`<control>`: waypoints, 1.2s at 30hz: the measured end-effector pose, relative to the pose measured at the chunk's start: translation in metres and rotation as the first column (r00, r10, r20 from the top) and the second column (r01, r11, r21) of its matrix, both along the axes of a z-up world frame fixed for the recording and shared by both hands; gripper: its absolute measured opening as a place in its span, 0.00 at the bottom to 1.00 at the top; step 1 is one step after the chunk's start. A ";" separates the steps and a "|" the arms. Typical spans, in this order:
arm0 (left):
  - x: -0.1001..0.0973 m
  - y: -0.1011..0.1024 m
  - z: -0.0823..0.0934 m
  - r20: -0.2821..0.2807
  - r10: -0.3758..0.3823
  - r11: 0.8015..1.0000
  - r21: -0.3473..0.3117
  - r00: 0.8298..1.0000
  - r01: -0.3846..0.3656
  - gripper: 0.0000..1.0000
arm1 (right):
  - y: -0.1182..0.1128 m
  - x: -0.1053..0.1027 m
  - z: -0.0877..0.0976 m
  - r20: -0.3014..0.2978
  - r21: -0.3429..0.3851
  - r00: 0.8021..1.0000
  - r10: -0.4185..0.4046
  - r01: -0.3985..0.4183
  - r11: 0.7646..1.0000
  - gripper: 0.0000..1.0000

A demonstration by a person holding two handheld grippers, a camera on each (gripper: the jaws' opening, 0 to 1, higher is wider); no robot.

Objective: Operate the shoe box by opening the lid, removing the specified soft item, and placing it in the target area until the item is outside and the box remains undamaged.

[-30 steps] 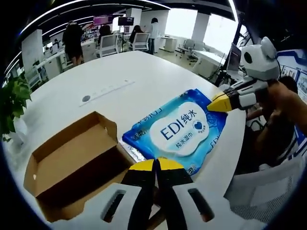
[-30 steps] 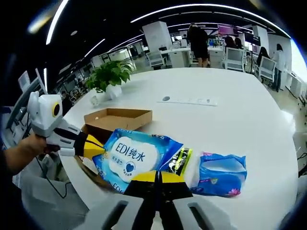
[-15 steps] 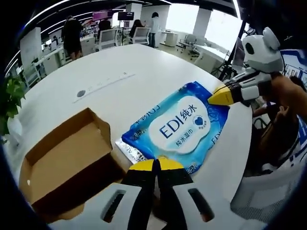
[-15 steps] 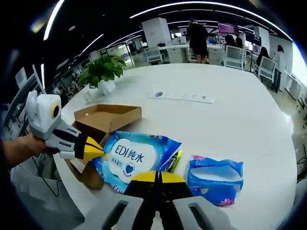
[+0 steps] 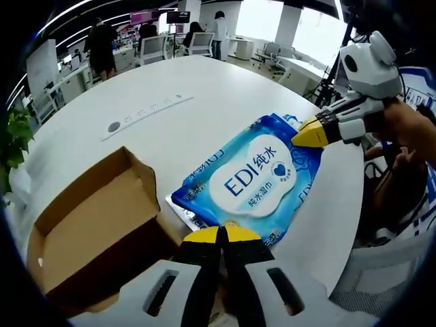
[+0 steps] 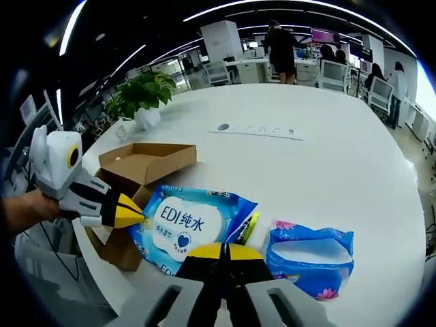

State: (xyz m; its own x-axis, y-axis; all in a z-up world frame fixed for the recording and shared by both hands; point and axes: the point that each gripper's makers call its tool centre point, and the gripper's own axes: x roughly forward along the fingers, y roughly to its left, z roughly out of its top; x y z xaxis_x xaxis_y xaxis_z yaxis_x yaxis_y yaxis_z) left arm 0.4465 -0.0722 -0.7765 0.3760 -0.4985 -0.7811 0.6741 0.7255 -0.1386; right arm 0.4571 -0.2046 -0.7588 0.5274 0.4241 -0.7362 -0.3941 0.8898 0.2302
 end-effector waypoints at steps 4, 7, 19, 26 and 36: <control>0.001 0.003 -0.001 0.009 -0.012 1.000 0.021 1.000 0.011 0.00 | 0.002 0.000 -0.001 -0.002 0.013 1.000 -0.003 0.003 1.000 0.00; 0.002 0.007 -0.001 0.011 -0.009 1.000 0.028 1.000 0.009 0.00 | 0.007 0.002 -0.002 -0.001 0.016 1.000 0.001 -0.001 1.000 0.00; 0.007 0.027 -0.002 0.015 0.008 0.998 0.055 1.000 -0.009 0.00 | 0.027 0.005 -0.004 -0.005 0.045 1.000 0.014 -0.014 0.999 0.00; 0.010 0.030 -0.004 0.014 0.008 0.997 0.075 1.000 -0.009 0.00 | 0.029 0.008 -0.006 -0.007 0.047 1.000 0.013 -0.012 0.999 0.00; 0.010 0.023 -0.011 0.007 -0.015 0.995 0.098 1.000 0.014 0.00 | 0.021 0.015 -0.016 -0.019 0.034 1.000 0.002 -0.001 0.999 0.00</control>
